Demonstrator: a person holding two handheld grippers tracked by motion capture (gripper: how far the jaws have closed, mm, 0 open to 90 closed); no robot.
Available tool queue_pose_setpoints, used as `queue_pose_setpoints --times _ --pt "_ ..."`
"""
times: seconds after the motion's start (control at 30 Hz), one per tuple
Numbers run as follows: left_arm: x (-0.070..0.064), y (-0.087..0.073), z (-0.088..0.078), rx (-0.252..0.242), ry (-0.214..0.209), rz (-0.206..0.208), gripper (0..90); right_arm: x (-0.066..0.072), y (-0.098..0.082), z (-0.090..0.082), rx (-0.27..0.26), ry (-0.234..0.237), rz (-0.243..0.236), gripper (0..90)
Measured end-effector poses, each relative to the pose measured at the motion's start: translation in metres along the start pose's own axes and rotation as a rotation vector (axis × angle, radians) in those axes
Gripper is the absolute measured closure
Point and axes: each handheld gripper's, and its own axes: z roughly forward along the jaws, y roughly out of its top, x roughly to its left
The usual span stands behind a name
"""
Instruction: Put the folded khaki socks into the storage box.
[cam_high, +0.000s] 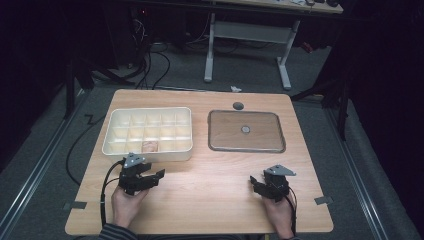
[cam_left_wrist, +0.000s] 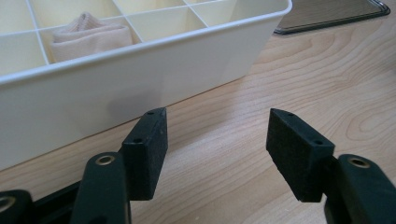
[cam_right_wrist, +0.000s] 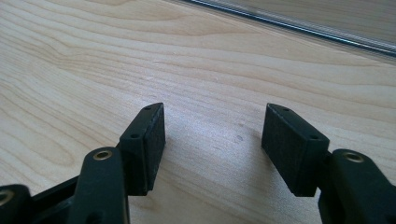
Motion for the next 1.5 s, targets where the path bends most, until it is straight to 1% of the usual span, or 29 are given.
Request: queue_pose_setpoints --times 0.03,0.13,0.23,0.33,0.4,0.47,0.5,0.6,0.77,0.87,0.9,0.97,1.0,1.03,1.13,1.27,1.43,1.5 --pt "0.0 0.0 0.001 0.0 -0.003 0.0 39.0 0.0 0.0 0.0 0.0 -0.001 0.003 40.3" --pt "0.001 -0.001 0.009 0.022 0.012 0.013 39.0 -0.001 0.0 0.0 -0.002 0.002 0.009 40.6" --pt "0.0 -0.003 0.016 0.037 0.013 0.014 39.0 0.0 0.0 0.0 -0.002 0.001 0.01 40.9" --pt "-0.001 -0.004 0.021 0.044 0.012 0.02 39.0 -0.001 0.0 0.0 -0.003 0.0 0.011 41.2" --pt "-0.002 -0.004 0.024 0.048 0.023 0.029 39.4 -0.001 0.0 0.0 -0.003 0.001 0.013 41.0" --pt "-0.003 -0.005 0.025 0.051 0.022 0.036 39.6 -0.001 0.0 0.0 -0.003 -0.001 0.01 40.7" --pt "-0.004 -0.005 0.025 0.05 0.03 0.04 39.6 -0.001 0.0 0.0 -0.003 0.001 0.008 40.0" --pt "-0.005 -0.004 0.025 0.047 0.033 0.039 39.6 0.0 0.0 0.0 0.0 -0.001 0.004 39.9" --pt "-0.002 -0.004 0.027 0.046 0.059 0.044 39.4 0.0 0.0 0.0 0.0 0.0 0.003 39.7" --pt "-0.002 -0.005 0.029 0.047 0.066 0.047 39.2 0.0 0.0 0.0 -0.001 0.002 0.007 39.7" --pt "-0.002 -0.005 0.03 0.043 0.073 0.056 39.2 0.0 0.0 0.0 -0.001 0.002 0.005 39.7" --pt "-0.002 -0.005 0.031 0.043 0.078 0.06 39.1 0.0 0.0 0.0 -0.001 0.002 0.006 39.7" --pt "-0.003 -0.005 0.032 0.047 0.078 0.055 39.1 0.0 0.0 0.0 -0.001 0.002 0.004 39.7" --pt "-0.002 -0.005 0.033 0.043 0.082 0.063 39.1 0.0 0.0 0.0 -0.001 0.001 0.006 39.7" --pt "-0.003 -0.005 0.035 0.044 0.086 0.06 38.9 -0.001 0.0 0.0 -0.002 0.004 0.007 39.7" --pt "-0.005 -0.006 0.036 0.041 0.099 0.076 38.7 -0.001 0.0 0.0 -0.001 0.004 0.005 39.6" --pt "-0.005 -0.006 0.038 0.043 0.102 0.081 38.3 -0.001 0.0 0.0 -0.001 0.005 0.005 39.5" --pt "-0.006 -0.007 0.04 0.044 0.115 0.093 38.1 -0.001 0.0 0.0 -0.001 0.005 0.005 39.5"
